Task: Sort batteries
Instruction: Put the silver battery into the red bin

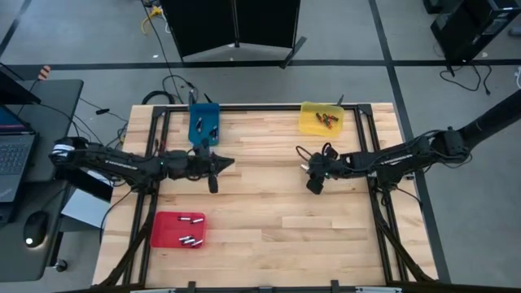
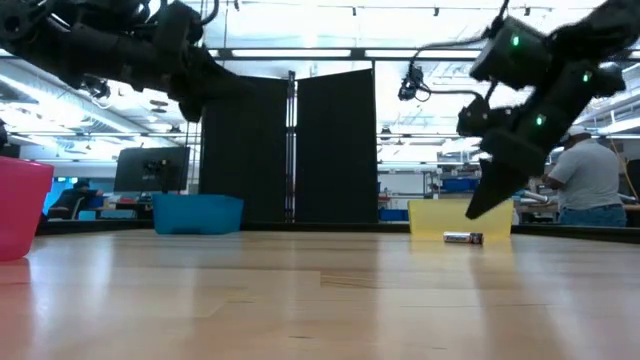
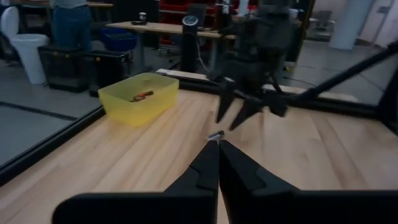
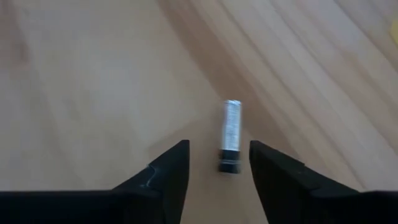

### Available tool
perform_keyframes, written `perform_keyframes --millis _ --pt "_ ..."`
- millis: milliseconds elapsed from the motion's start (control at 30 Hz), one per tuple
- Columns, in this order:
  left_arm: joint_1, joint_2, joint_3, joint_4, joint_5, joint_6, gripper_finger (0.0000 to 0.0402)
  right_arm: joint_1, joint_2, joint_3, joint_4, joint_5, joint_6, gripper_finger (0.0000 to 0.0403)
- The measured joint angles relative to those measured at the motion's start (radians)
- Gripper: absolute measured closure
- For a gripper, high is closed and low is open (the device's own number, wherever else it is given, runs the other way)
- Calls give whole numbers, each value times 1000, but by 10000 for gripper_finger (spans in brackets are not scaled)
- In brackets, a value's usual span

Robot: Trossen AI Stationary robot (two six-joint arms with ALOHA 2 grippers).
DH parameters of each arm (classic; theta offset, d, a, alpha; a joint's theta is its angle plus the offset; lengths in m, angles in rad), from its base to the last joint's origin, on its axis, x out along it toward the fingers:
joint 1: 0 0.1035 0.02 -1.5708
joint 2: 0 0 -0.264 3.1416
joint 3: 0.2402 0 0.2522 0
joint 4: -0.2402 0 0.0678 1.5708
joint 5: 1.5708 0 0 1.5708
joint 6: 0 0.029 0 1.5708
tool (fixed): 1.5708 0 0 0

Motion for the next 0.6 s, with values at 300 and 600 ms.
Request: perform_keyframes --millis 300,600 --pt "-57 1 0 -2 -4 31 342 -82 0 -144 235 -35 -47 214" --pt "-100 158 0 69 -3 15 309 -94 0 -219 345 -55 -49 276"
